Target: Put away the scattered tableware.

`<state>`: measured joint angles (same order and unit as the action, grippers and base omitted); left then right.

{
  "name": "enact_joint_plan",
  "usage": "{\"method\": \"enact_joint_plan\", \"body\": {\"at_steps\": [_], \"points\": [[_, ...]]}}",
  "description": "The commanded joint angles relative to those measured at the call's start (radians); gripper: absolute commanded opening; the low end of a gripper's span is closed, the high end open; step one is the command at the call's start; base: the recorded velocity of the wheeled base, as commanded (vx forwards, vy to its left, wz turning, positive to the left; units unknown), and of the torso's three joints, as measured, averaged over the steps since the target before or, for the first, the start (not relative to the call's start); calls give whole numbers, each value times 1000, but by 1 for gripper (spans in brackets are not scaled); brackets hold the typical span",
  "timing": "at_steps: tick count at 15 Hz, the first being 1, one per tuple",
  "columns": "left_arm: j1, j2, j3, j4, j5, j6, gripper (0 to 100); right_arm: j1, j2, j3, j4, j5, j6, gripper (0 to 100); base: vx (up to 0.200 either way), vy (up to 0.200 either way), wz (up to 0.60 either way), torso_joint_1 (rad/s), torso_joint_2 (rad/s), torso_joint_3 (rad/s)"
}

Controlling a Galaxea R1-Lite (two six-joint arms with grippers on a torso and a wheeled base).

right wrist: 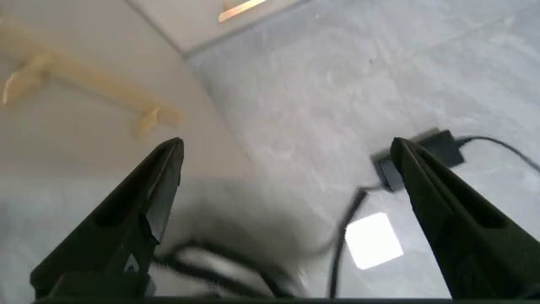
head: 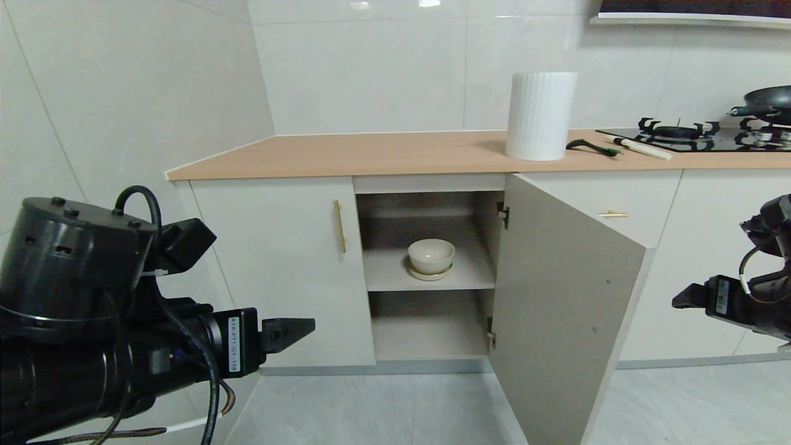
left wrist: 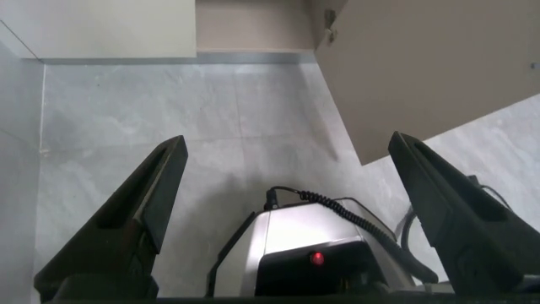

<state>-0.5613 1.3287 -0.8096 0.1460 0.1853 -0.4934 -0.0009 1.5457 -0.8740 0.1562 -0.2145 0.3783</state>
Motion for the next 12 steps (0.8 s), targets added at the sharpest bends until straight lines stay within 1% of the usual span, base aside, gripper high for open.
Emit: {"method": "enact_joint_plan", "body": {"at_steps": [1,2,3,5,7,8,10,12], "points": [[0,1,0,0,0,-1,100,-13,112,10,-63,0,30,100,0,0,0,0,0,0],[0,1,1,0,0,-1,100,-11,119,13,-75,0,30,100,0,0,0,0,0,0],[0,1,1,0,0,-1,100,2,146,29,-135,1,65,100,0,0,0,0,0,0],[0,3,1,0,0,-1,100,35,185,30,-172,1,126,100,0,0,0,0,0,0],[0,3,1,0,-1,-1,100,50,205,29,-185,14,143,100,0,0,0,0,0,0],[0,6,1,0,-1,-1,100,59,223,27,-208,38,145,100,0,0,0,0,0,0],[0,6,0,0,-1,-1,100,84,240,27,-221,41,145,100,0,0,0,0,0,0],[0,4,-2,0,-1,-1,100,148,263,17,-222,44,146,100,0,0,0,0,0,0]]}}
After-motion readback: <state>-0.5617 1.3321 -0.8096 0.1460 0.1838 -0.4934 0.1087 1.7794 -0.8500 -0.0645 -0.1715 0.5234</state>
